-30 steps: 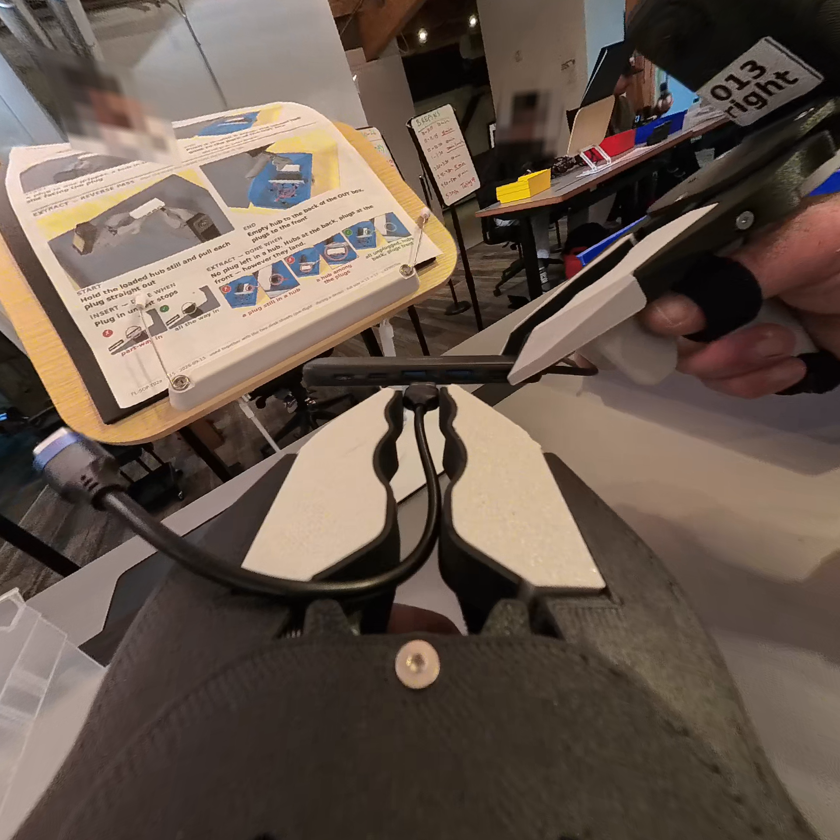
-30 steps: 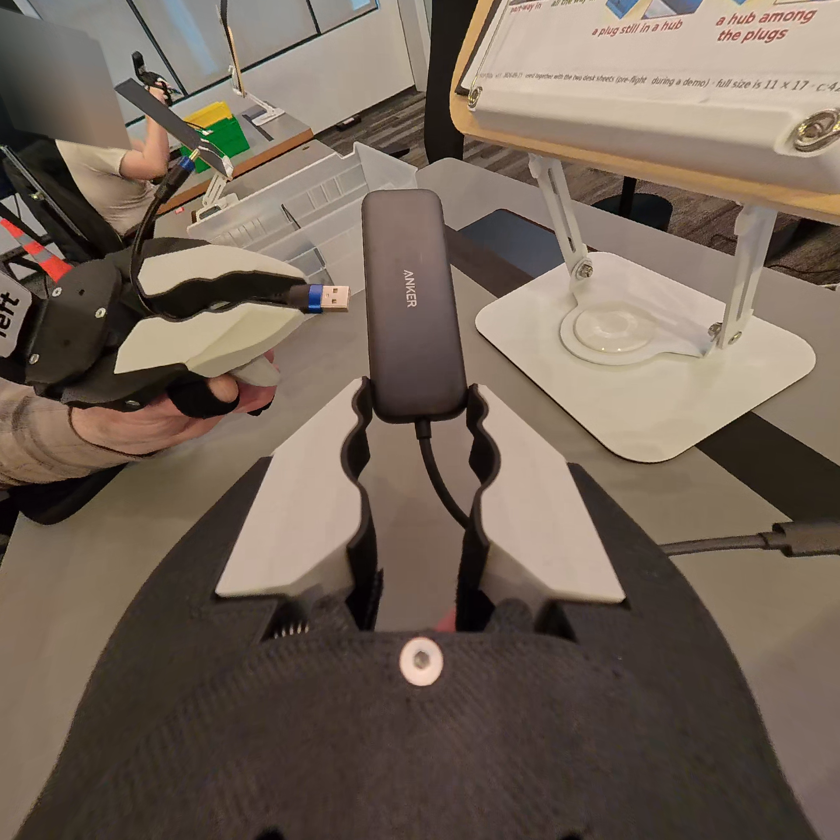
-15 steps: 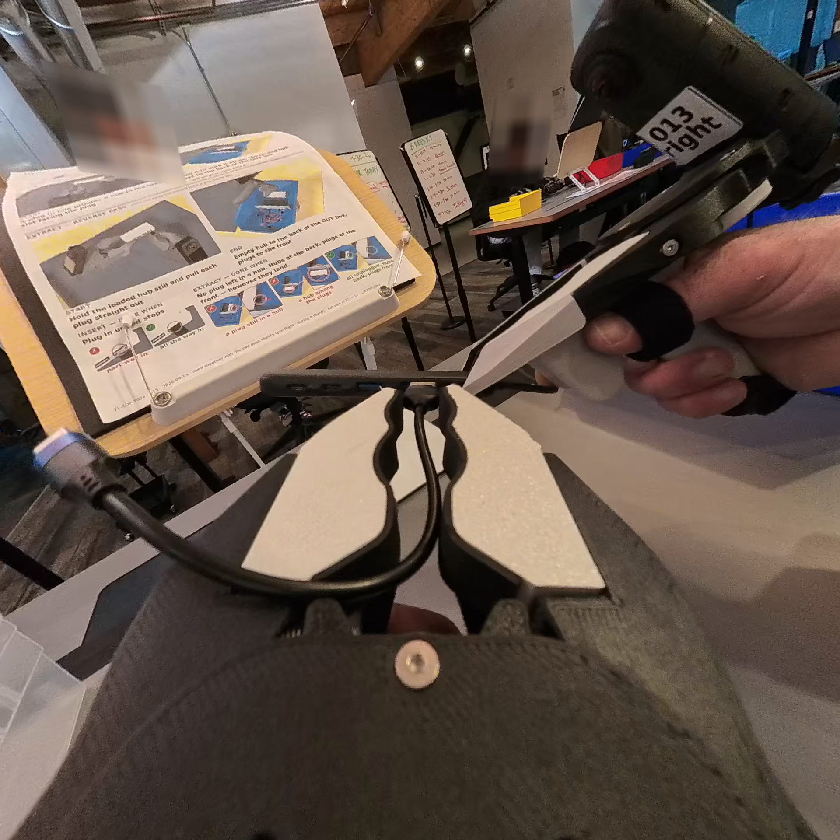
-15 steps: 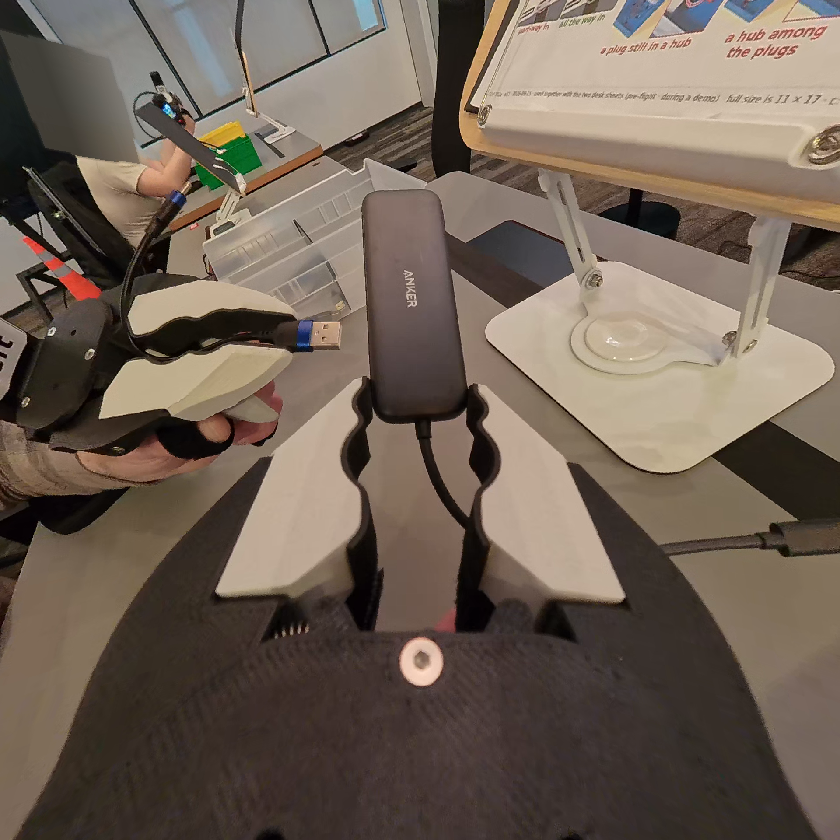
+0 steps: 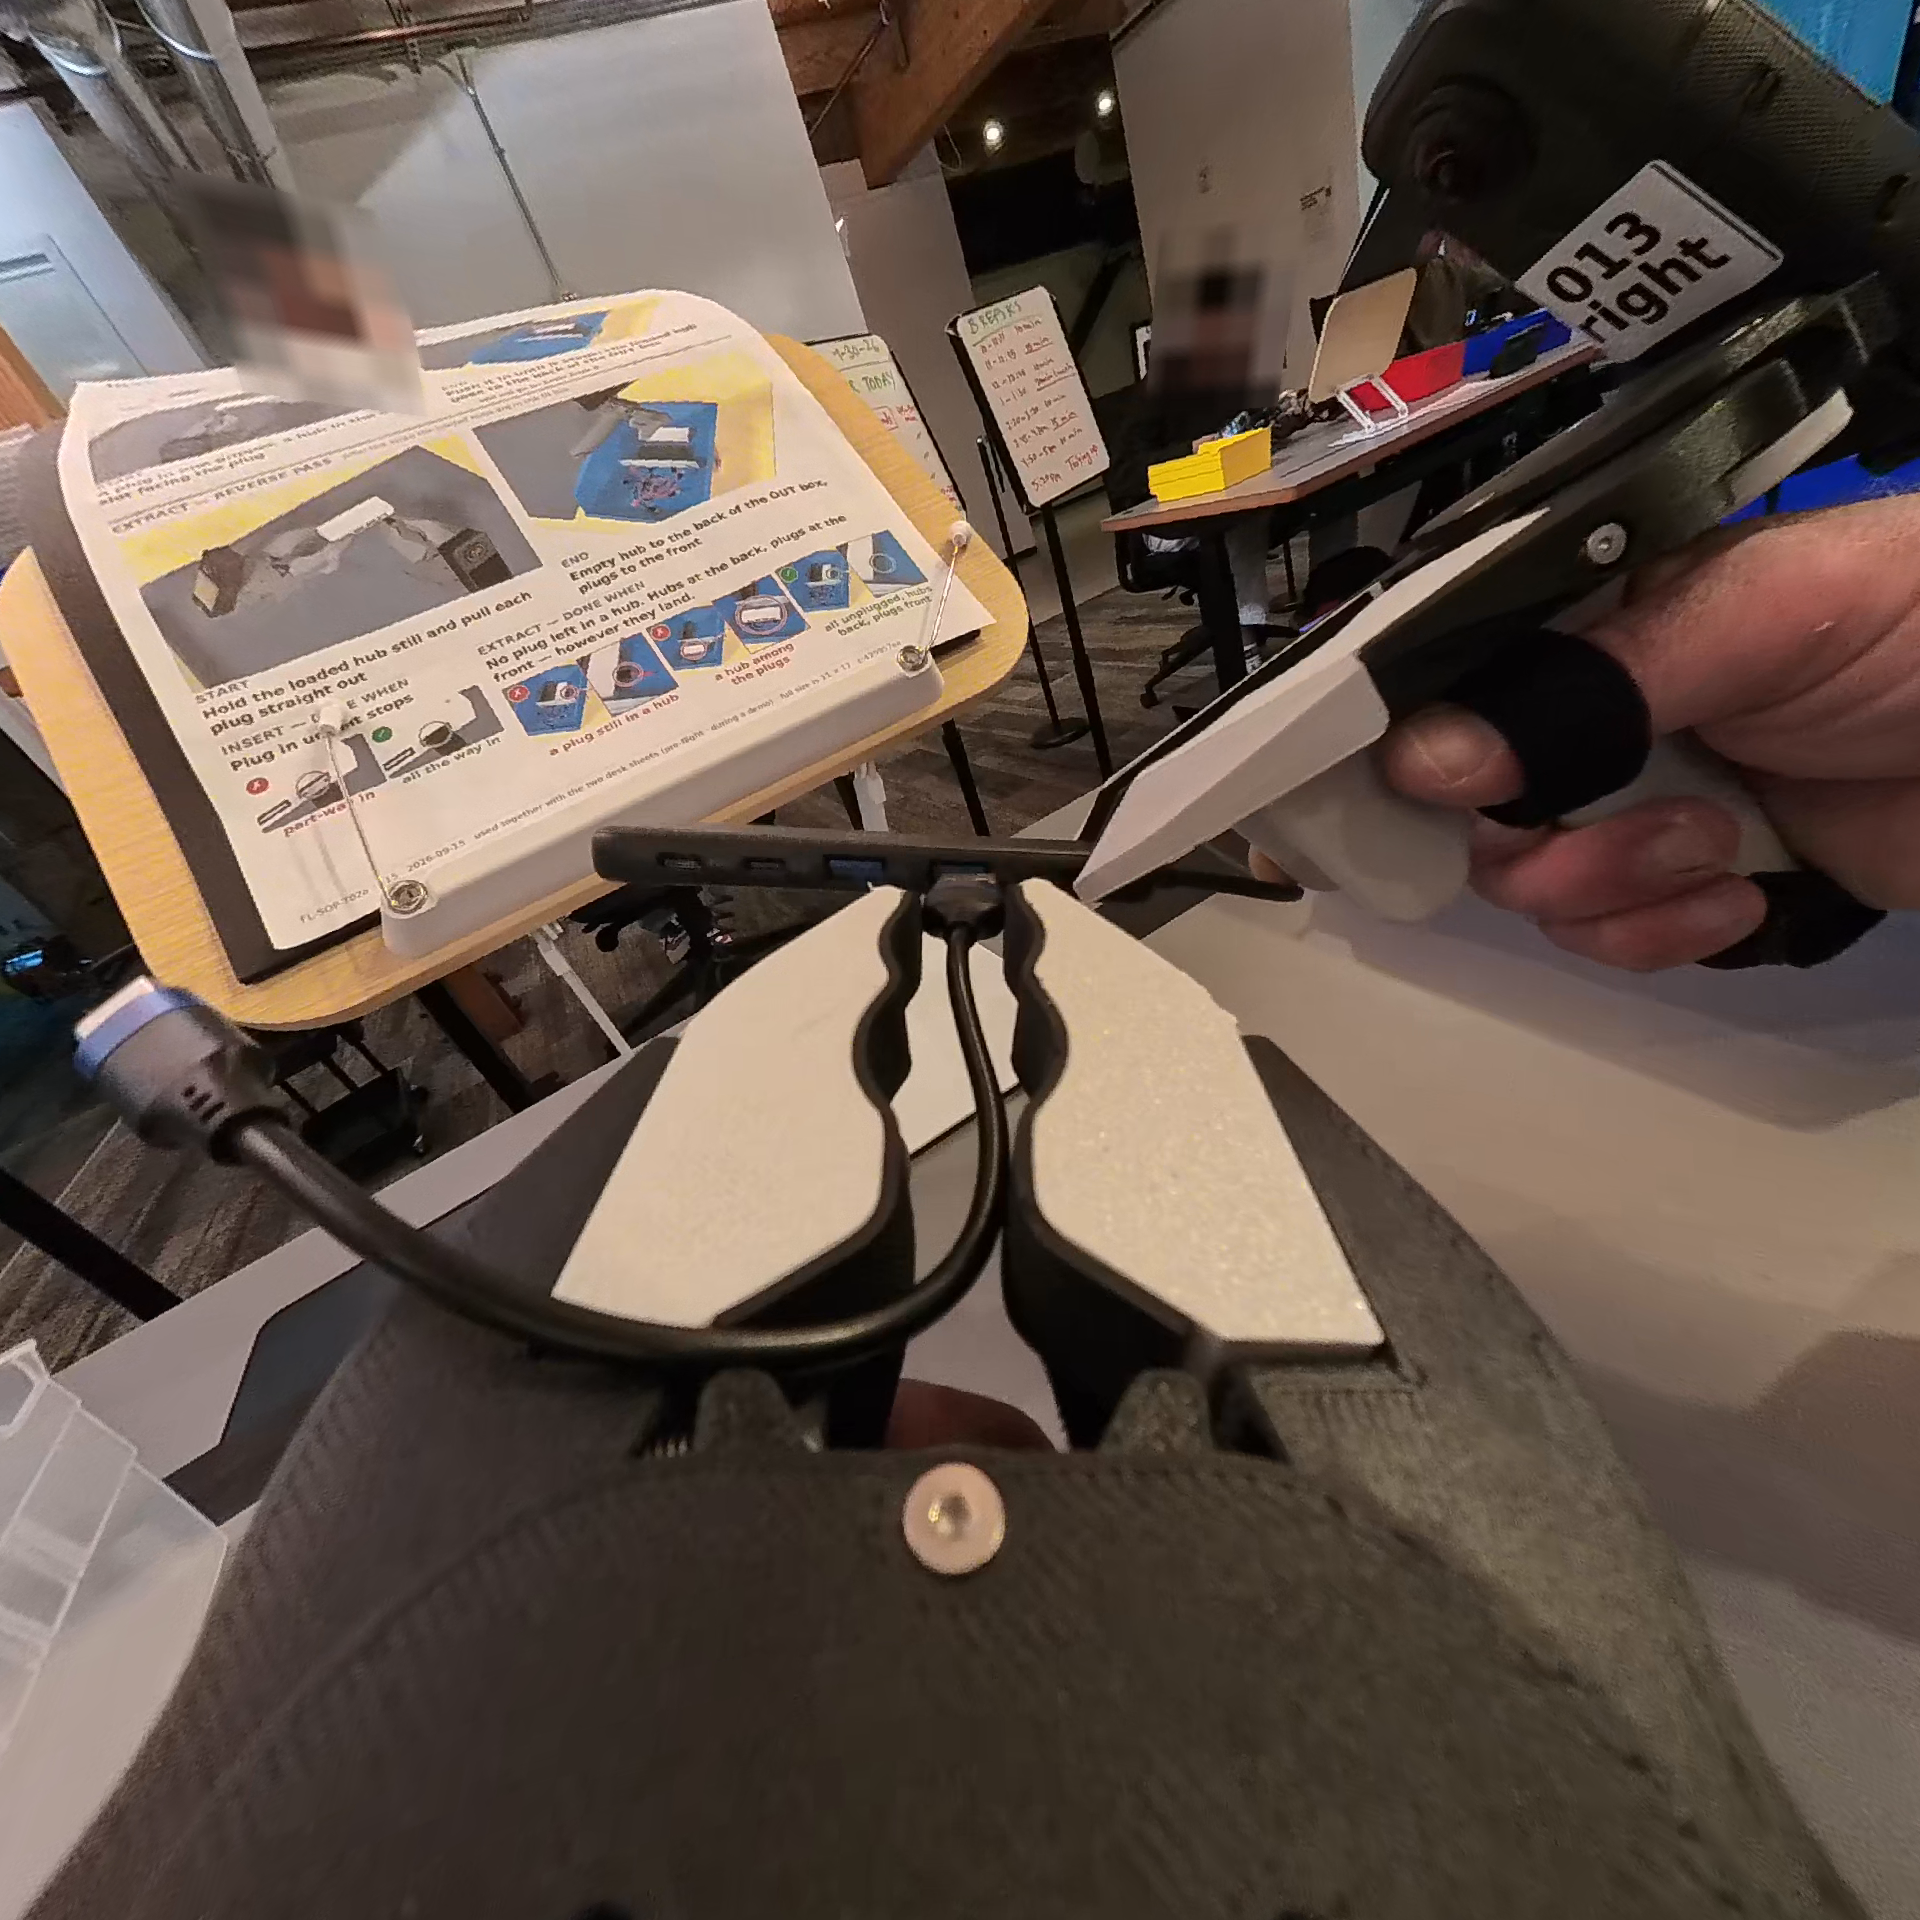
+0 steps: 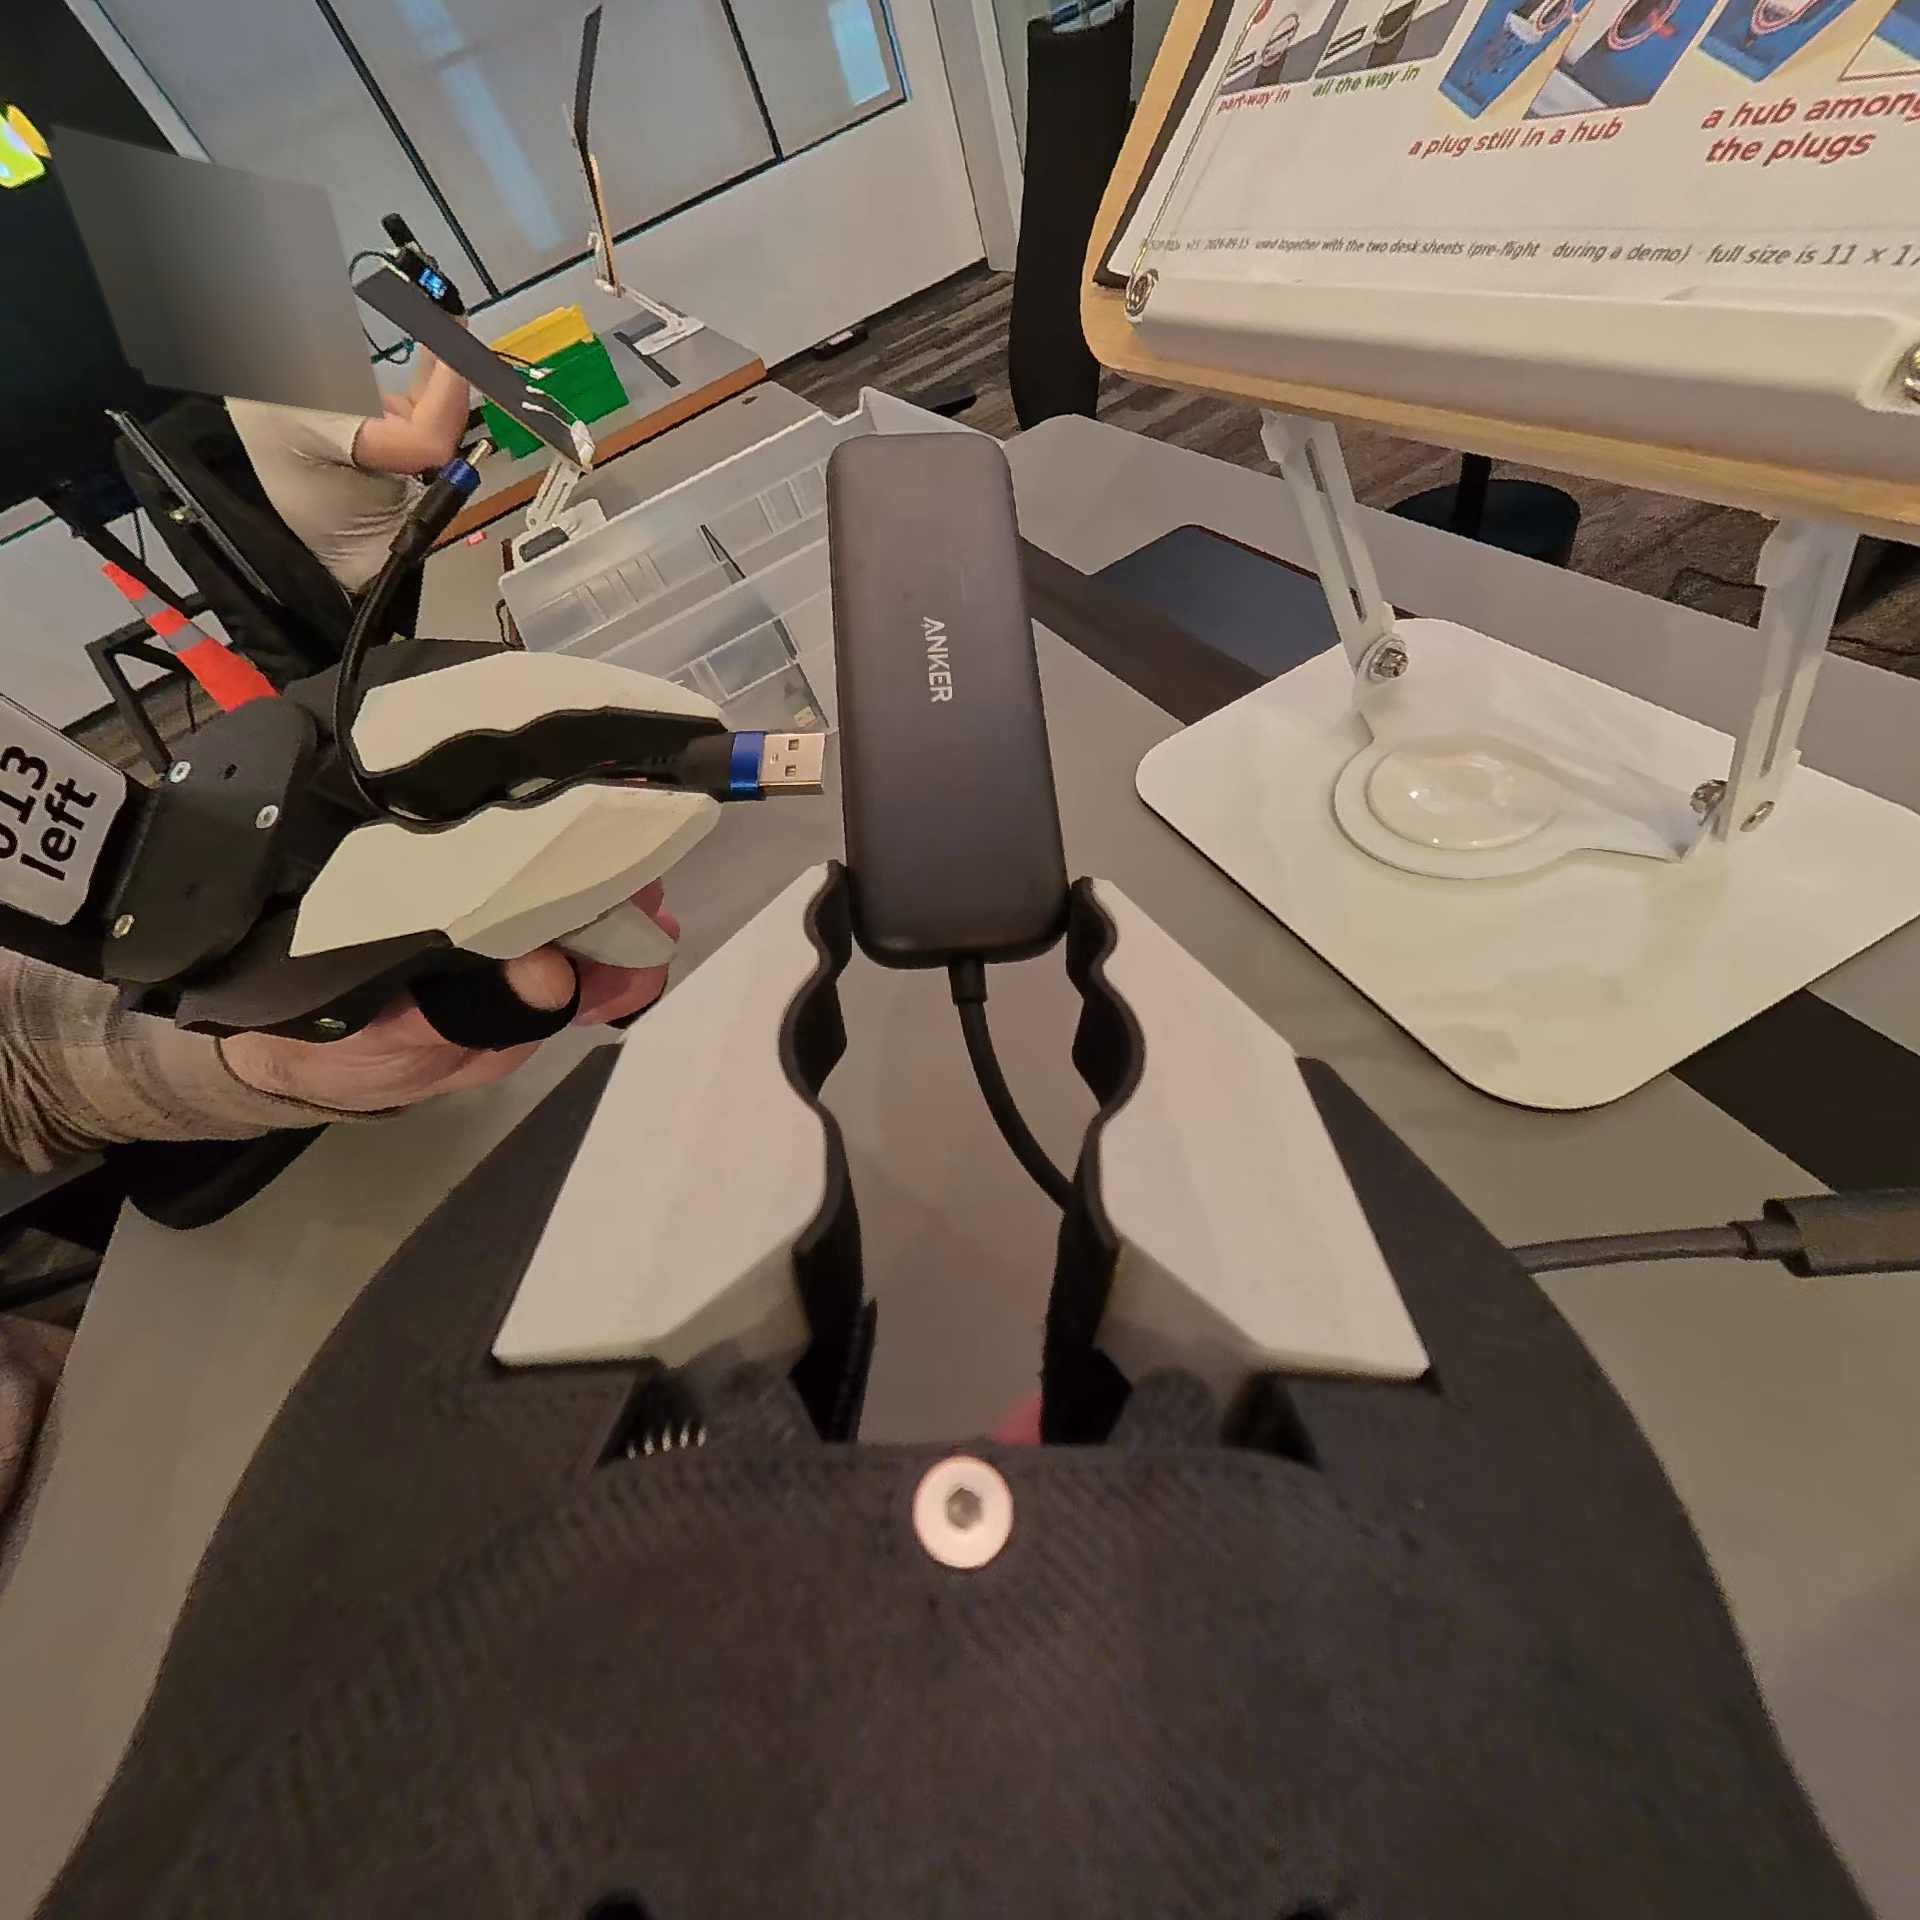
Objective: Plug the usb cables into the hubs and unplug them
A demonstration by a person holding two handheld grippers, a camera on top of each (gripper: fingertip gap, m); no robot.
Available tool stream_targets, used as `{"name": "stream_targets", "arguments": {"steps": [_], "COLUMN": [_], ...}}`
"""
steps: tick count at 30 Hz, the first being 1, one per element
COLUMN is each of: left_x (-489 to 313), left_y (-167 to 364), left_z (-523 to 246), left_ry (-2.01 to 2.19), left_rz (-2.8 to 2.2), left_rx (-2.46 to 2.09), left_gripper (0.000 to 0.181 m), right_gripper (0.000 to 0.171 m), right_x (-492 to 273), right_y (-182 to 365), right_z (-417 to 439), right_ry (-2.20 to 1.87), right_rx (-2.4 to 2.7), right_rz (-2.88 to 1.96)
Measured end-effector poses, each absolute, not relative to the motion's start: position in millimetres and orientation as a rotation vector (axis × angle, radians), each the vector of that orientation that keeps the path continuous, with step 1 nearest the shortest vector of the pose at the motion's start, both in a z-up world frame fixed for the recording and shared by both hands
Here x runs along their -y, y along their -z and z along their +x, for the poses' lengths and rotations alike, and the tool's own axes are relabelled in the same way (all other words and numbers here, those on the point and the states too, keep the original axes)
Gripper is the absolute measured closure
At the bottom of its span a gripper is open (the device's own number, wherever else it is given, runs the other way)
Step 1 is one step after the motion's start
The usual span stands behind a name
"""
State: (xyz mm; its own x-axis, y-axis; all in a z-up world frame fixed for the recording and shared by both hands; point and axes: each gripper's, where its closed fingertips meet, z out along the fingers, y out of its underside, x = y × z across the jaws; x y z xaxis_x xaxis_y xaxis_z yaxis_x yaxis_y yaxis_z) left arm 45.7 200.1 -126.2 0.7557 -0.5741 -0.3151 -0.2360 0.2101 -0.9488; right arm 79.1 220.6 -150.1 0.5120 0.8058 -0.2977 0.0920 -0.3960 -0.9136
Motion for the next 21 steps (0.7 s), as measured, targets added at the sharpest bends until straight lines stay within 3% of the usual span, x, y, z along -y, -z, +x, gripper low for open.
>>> {"name": "stream_targets", "arguments": {"steps": [12, 21], "left_x": [-198.2, -204.7], "left_y": [120.5, 115.9], "left_z": [44.0, 32.7], "left_ry": [0.264, 0.253], "left_rz": [-1.352, -1.349], "left_rx": [-0.724, -0.699], "left_gripper": [0.166, 0.166], "right_gripper": [0.132, 0.132], "right_x": [-219.7, -238.0], "right_y": [144.0, 142.5], "right_z": [79.9, 85.0], "right_ry": [-0.954, -0.447], "right_rx": [0.760, 0.796], "right_rz": [-1.773, -1.735]}}
